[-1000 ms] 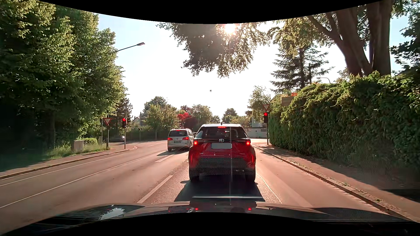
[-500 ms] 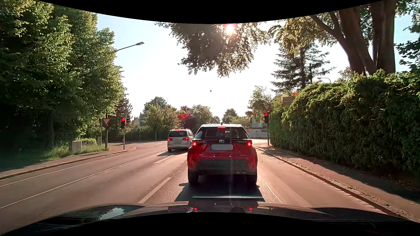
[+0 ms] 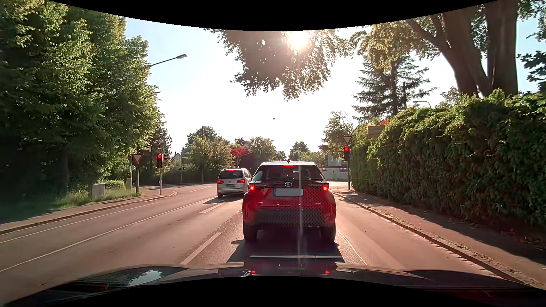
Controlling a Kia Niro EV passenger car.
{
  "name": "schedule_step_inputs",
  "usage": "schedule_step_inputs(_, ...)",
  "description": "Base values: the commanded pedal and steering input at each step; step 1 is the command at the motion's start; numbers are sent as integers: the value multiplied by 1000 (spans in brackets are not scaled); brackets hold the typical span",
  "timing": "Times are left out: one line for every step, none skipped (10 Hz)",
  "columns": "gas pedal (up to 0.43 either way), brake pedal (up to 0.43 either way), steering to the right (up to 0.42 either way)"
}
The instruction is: Follow the waypoints while adhering to traffic rules and regulations
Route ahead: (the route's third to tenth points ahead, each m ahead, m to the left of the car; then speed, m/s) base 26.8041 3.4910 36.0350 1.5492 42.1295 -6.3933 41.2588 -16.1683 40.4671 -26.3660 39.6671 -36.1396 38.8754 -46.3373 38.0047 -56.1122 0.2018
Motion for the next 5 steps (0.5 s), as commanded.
schedule_step_inputs(0, 171, -6)
schedule_step_inputs(0, 171, -7)
schedule_step_inputs(0, 171, -7)
schedule_step_inputs(0, 177, -7)
schedule_step_inputs(0, 177, -7)
